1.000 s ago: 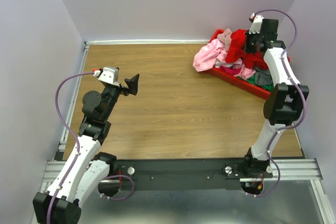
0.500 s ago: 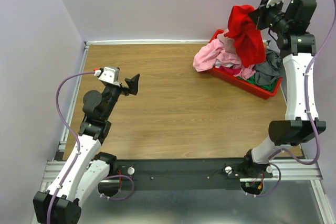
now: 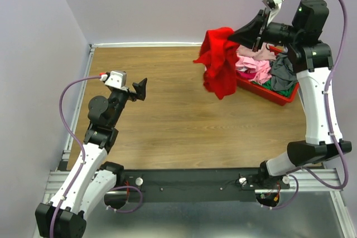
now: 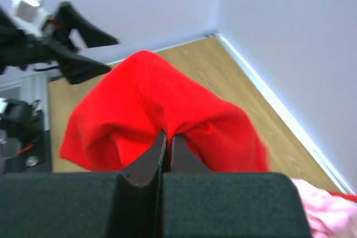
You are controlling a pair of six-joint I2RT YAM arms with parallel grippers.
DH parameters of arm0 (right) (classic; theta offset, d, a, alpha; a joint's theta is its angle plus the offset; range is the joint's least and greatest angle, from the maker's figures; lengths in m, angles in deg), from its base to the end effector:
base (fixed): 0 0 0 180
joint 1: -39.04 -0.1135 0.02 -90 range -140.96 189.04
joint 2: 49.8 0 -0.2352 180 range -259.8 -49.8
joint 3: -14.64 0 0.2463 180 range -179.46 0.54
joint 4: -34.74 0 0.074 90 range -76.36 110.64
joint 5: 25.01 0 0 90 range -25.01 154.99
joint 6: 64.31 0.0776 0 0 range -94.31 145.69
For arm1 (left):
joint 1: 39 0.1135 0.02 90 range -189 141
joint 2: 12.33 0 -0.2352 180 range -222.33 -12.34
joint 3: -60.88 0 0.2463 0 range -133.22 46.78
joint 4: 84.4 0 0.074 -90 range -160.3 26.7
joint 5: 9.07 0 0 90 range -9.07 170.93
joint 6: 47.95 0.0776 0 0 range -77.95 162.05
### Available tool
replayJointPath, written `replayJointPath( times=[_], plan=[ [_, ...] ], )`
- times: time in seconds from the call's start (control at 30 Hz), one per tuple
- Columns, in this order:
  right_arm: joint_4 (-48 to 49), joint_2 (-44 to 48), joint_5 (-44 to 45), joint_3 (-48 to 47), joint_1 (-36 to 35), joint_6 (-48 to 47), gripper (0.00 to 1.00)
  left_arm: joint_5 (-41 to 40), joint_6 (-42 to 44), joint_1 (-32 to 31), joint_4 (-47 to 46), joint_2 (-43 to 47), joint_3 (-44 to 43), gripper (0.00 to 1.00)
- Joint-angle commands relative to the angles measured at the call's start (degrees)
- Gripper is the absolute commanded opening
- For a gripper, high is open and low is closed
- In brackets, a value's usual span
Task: Fold and stack the t-shirts
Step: Move the tshirt to the center of the board
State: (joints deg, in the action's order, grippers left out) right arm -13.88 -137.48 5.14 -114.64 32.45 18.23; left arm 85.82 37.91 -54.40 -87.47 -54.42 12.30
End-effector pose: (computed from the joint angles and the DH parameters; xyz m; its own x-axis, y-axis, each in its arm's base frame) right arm 0.2971 0.1019 0.4982 -0.0022 -0.0659 -0.9978 -0.9183 0.3952 -0.0241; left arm 0.2290 -0.0700 0.3241 0.1347 -0.1117 -0.9846 0.3563 0.9326 -0.0571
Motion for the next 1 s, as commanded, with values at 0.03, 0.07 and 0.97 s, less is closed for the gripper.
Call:
replayJointPath(
  times=[0.03, 0.07, 0.97],
  plan=[
    [-0.3, 2.4, -3.6, 3.7, -4.9, 0.6, 0.04, -2.2, 1.3, -0.2, -0.8, 1.4, -0.5, 0.95],
    [-0.3, 2.5, -2.3, 5.6, -6.6, 0.3, 0.04, -2.5, 1.4, -0.2, -0.8, 2.0, -0.2, 0.95],
    [6.5, 18.8, 18.7, 61.6, 2.2, -19.4, 1.0, 25.3, 0.2, -4.7, -0.4, -8.2, -3.6, 0.82]
  ],
)
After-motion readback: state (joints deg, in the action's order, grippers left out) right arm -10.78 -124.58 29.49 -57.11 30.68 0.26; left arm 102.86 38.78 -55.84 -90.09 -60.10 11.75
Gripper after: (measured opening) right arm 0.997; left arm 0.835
